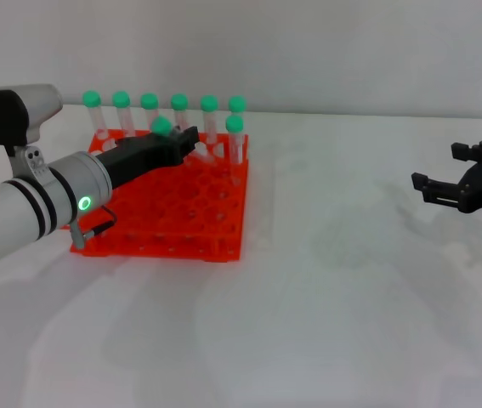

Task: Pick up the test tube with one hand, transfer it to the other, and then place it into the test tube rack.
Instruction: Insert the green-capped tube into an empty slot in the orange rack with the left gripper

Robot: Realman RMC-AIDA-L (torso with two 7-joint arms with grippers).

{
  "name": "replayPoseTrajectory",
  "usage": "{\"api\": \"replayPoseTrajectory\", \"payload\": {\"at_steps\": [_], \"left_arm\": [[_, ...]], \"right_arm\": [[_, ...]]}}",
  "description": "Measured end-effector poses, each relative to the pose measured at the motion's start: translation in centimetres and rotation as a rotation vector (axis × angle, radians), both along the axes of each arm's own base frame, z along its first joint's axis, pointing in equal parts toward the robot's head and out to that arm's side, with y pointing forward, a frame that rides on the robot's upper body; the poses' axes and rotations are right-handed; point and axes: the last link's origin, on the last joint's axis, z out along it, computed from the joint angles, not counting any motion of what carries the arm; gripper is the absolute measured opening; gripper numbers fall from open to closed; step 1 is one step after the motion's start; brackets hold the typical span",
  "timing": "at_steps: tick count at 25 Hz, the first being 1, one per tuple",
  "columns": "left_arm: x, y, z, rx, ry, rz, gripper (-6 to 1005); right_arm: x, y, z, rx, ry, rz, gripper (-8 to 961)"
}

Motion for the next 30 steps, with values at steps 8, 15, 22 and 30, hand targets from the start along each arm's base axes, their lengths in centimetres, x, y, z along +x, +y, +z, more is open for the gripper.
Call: {"api": "replayPoseTrajectory", "payload": {"at_steps": [8, 15, 22, 30], "left_arm": [[0.1, 0.1, 0.1, 0.005, -0.005, 0.005, 309], [0.0, 0.7, 1.0, 0.032, 0.003, 0.019, 308], [0.2, 1.6, 1.9, 0.068, 0.038, 0.023, 305], [1.0, 2.5, 1.5, 0.062, 0.099, 0.011, 299]], "right_arm": [[0.3, -0.2, 0.0, 0.000, -0.002, -0.006, 814], [0.3, -0.2, 0.0, 0.000, -0.003, -0.005, 814], [0.2, -0.2, 0.0, -0.002, -0.003, -0.003, 814], [0.3, -0.1, 0.0, 0.001, -0.006, -0.006, 814]]}}
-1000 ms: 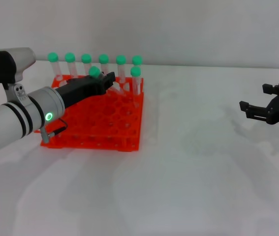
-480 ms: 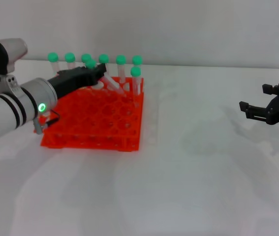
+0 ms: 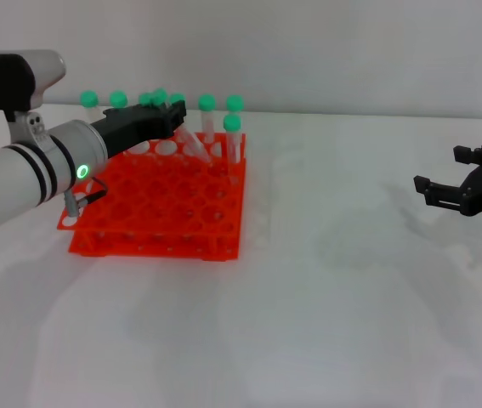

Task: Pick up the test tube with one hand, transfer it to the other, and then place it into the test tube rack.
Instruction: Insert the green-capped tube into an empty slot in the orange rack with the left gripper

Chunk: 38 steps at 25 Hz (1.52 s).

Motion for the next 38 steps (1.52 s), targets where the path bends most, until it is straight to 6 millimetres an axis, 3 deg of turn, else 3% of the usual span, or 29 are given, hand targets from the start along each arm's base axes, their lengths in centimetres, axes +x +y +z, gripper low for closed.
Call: {"api": "replayPoseTrajectory", "payload": {"at_steps": [28, 34, 38], "left_arm": [[2.4, -0.3, -2.7, -0.090, 0.176, -0.153, 305], [1.7, -0.6, -2.0, -0.064, 0.158, -0.136, 429], [1.2, -1.4, -1.3, -0.041, 0.149, -0.143, 589]], "right_arm": [[0.5, -0.1, -0.4, -0.006, -0.008, -0.006, 813], [0.7, -0.2, -0.4, -0.005, -0.011, -0.011, 813], [0.8, -0.2, -0.4, -0.005, -0.012, -0.012, 813]]}}
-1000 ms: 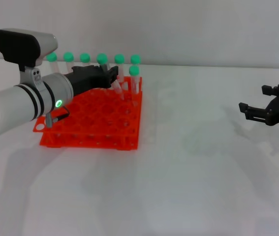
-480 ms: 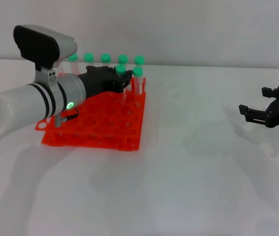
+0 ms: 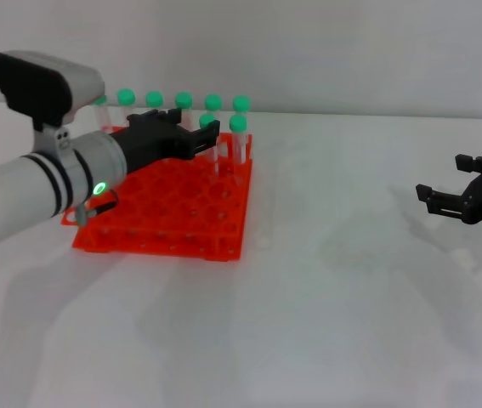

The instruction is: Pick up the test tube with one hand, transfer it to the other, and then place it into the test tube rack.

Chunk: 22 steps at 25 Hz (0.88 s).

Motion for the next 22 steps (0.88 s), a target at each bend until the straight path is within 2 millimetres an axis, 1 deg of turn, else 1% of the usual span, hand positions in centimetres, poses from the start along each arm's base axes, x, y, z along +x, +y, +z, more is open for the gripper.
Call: {"api": "replayPoseTrajectory", "payload": {"at_steps": [1, 3, 6, 9, 10, 12, 16, 18, 20, 22], "left_arm": [[-0.1, -0.3, 0.3, 0.007, -0.005, -0.005, 629], [-0.5, -0.9, 0.8, 0.018, -0.018, -0.011, 668], [-1.4, -2.6, 1.6, 0.030, -0.052, -0.044, 727], [-2.6, -4.8, 2.2, 0.067, -0.080, -0.111, 786], [-3.3, -6.0, 2.4, 0.094, -0.098, -0.137, 806], [-4.4, -7.7, 2.8, 0.143, -0.126, -0.173, 845], [-6.5, -10.8, 3.5, 0.262, -0.184, -0.214, 873], [-7.5, -12.0, 3.6, 0.316, -0.199, -0.220, 879], [-8.6, -13.0, 3.8, 0.374, -0.202, -0.202, 878], [-9.5, -13.6, 3.8, 0.413, -0.194, -0.179, 877]], "right_arm": [[0.0, 0.0, 0.0, 0.000, -0.001, 0.000, 813], [0.0, 0.0, 0.0, 0.000, -0.002, 0.000, 813], [0.1, 0.0, 0.1, 0.003, -0.001, -0.002, 813], [0.5, 0.0, 0.7, 0.021, 0.003, -0.012, 813], [0.7, -0.1, 0.8, 0.026, 0.004, -0.016, 813], [1.2, -0.2, 1.2, 0.041, 0.010, -0.029, 812], [2.2, -0.7, 1.6, 0.064, 0.026, -0.049, 812], [2.7, -1.1, 1.6, 0.075, 0.039, -0.052, 812], [3.5, -1.7, 1.5, 0.094, 0.060, -0.050, 812], [4.7, -2.8, 1.3, 0.119, 0.114, -0.035, 812]]}}
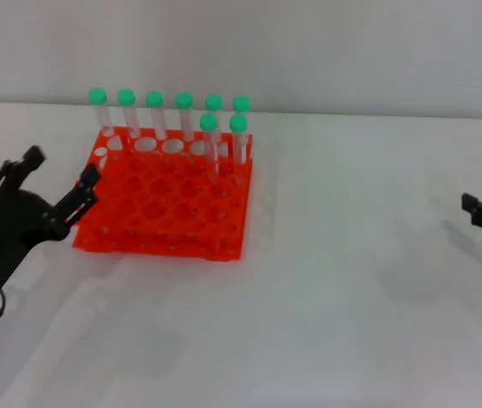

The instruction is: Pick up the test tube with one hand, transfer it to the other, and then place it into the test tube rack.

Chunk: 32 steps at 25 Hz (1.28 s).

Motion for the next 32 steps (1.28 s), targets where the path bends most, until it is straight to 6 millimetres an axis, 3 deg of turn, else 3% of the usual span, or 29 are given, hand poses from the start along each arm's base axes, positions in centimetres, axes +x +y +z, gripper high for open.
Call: {"api": "replayPoseTrajectory", "payload": {"at_steps": [3, 7, 15, 22, 32], "left_arm": [[-0.7, -0.7, -0.1, 0.026, 0.022, 0.014, 875], [-1.2, -1.5, -0.1, 0.053, 0.048, 0.018, 874], [-1.8, -2.7, 1.1, 0.164, 0.016, 0.033, 872], [-2.6, -3.9, 2.6, 0.293, -0.038, 0.070, 865], [-2.2, -2.6, 1.9, 0.303, -0.057, 0.091, 849]], "right_arm": [[2.0, -2.4, 0.0, 0.073, 0.132, 0.038, 812], [4.5, -6.8, 1.3, 0.311, 0.301, 0.064, 812], [7.5, -12.2, 3.8, 0.585, 0.310, 0.009, 813], [9.5, -13.6, 4.4, 0.647, 0.264, -0.091, 813], [10.0, -13.8, 5.6, 0.699, 0.205, -0.096, 813]]}}
